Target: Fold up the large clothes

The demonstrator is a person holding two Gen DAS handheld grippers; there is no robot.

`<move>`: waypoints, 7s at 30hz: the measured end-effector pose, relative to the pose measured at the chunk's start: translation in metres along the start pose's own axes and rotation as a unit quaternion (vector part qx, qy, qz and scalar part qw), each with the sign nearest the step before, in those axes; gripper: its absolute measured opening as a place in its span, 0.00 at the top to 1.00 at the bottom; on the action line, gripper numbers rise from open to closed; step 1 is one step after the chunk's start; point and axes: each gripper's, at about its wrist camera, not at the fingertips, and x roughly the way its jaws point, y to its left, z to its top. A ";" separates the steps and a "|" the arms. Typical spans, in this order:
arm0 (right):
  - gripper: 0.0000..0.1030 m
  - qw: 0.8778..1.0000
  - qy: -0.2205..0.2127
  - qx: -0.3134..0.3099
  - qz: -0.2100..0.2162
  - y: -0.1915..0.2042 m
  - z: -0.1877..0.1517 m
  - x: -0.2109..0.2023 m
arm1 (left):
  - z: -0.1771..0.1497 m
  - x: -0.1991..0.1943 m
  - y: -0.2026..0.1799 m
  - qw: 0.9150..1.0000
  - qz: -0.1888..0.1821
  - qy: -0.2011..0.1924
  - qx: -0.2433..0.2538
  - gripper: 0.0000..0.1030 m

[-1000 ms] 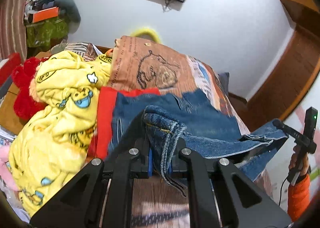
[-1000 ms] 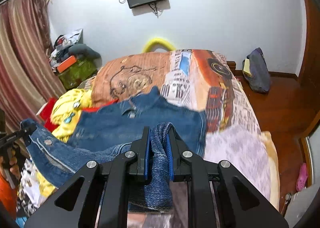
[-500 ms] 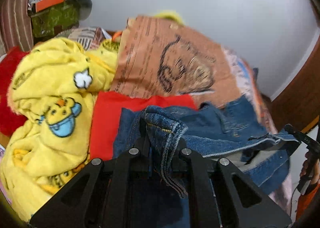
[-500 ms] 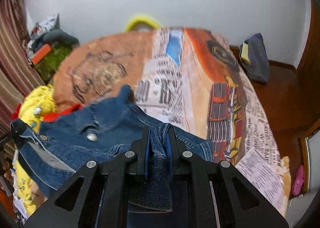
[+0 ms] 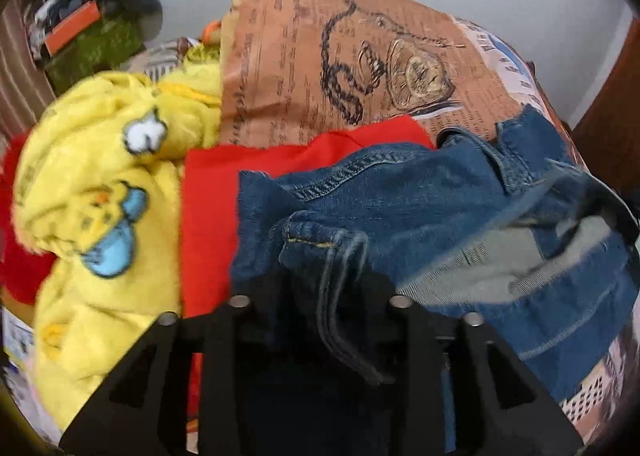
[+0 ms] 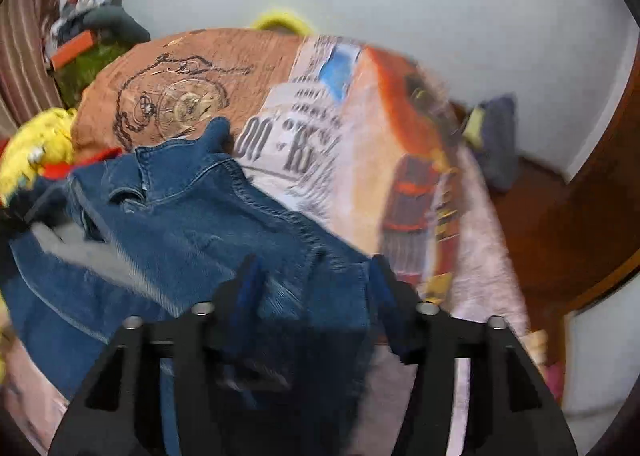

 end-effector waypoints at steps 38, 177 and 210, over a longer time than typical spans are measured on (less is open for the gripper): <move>0.41 0.997 0.068 0.016 0.014 0.046 0.045 0.062 | 0.071 0.026 -0.031 1.000 -0.005 -0.001 -0.020 0.54; 0.17 0.978 0.091 -0.061 0.177 0.172 -0.038 0.023 | -0.008 -0.118 -0.052 0.957 -0.153 -0.210 -0.133 0.80; 0.17 0.993 0.037 0.106 0.025 -0.078 -0.108 -0.080 | -0.073 -0.051 -0.355 0.950 -0.177 -0.035 0.256 0.59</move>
